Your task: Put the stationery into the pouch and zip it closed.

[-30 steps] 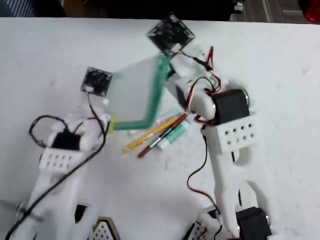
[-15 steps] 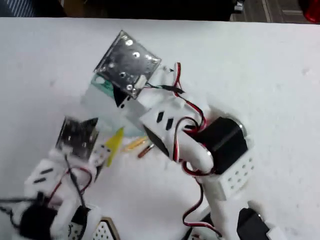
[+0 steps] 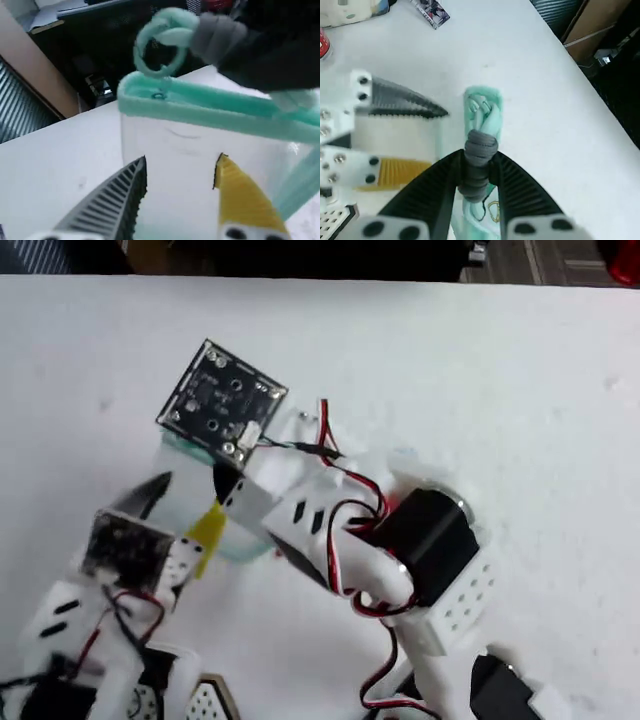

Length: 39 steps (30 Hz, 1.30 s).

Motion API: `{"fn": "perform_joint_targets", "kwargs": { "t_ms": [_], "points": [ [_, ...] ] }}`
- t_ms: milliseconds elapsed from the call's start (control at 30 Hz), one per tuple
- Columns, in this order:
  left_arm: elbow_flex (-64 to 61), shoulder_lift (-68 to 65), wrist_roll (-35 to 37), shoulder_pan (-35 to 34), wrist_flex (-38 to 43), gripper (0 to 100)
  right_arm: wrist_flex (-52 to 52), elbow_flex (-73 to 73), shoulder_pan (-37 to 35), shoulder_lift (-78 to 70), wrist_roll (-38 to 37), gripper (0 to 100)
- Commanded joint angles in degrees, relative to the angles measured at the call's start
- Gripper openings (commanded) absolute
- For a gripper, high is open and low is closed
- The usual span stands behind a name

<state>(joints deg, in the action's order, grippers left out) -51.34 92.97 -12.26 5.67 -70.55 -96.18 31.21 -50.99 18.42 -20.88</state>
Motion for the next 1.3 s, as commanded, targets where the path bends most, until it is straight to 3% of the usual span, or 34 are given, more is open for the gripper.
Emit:
{"fn": "perform_joint_targets", "kwargs": {
  "t_ms": [0,200,433,633,833,1100,1267],
  "points": [
    [11.2,0.5,-4.7,-4.0,-7.2,28,-2.2,1.5,-0.4,0.2,0.4,1.7],
    [26.4,0.2,-13.2,-3.8,-16.2,31,-2.2,-0.3,-0.7,0.2,0.3,1.7],
    [26.7,0.1,-19.9,-4.3,-17.1,32,-2.3,-1.4,-0.9,5.8,-0.6,1.7],
    [27.0,0.2,-29.4,-3.8,-20.5,32,-2.3,-17.4,-10.3,20.3,-12.5,1.7],
    [27.0,0.3,-35.9,-3.6,-26.1,32,-2.3,-32.3,-11.7,32.4,-22.4,1.7],
    [26.3,-0.5,-35.7,10.9,-27.3,32,-2.2,-34.6,-11.8,36.2,-25.0,1.7],
    [26.4,-7.8,-34.3,18.5,-24.3,32,-2.0,-33.9,-11.8,32.9,-25.0,1.7]
  ]
}}
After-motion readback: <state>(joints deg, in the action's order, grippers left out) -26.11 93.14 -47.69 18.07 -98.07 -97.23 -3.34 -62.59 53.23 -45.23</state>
